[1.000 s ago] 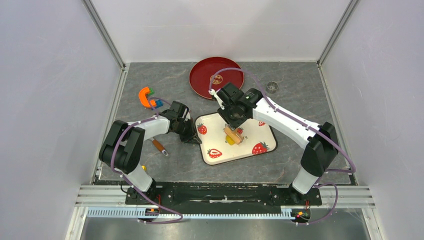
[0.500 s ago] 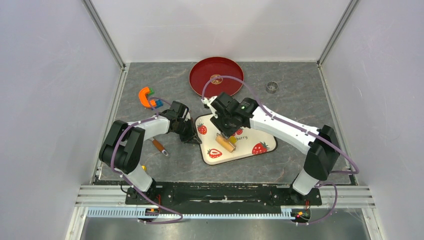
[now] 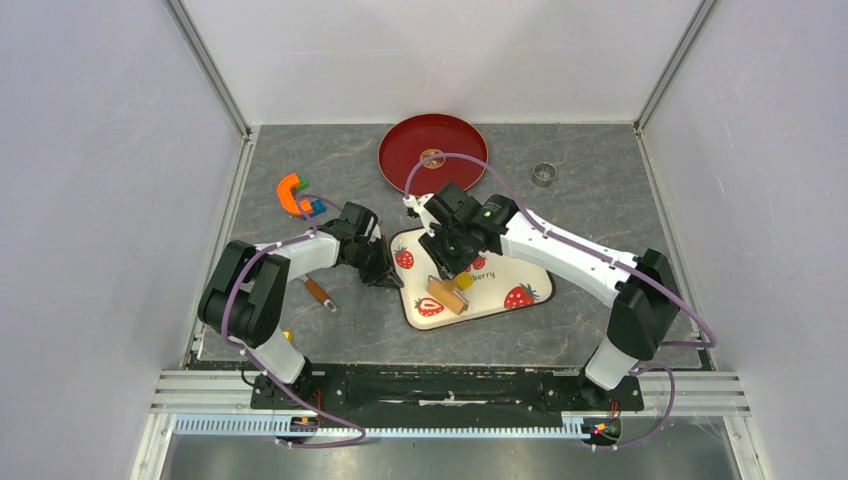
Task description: Roll out the dumpling wrappers from the dough
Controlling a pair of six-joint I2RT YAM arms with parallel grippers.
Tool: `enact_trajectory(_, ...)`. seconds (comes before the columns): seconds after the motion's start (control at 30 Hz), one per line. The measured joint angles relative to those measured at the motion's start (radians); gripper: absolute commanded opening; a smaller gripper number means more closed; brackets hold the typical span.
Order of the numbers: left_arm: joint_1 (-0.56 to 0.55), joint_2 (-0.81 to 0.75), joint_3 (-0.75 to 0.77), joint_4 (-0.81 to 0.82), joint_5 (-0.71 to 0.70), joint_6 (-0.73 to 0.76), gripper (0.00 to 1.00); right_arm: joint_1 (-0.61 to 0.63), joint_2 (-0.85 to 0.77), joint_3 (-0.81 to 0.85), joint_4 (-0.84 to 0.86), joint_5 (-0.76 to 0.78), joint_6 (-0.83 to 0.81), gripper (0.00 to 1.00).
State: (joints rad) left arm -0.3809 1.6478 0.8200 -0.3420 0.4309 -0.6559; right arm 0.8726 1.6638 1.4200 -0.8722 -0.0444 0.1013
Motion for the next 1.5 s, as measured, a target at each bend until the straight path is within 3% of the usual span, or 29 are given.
enact_trajectory(0.4,0.0,0.0,0.0,0.0,0.0,0.0,0.02,-0.127,-0.014,0.177,-0.013,-0.029,0.011,0.0)
enact_trajectory(0.97,0.0,0.0,0.0,0.0,0.0,0.008,0.02,-0.148,-0.004,0.094,-0.064,0.013,-0.016,0.0)
enact_trajectory(1.5,0.0,0.0,0.0,0.0,0.0,0.008,0.02,-0.138,-0.011,0.035,-0.006,0.024,-0.028,0.0)
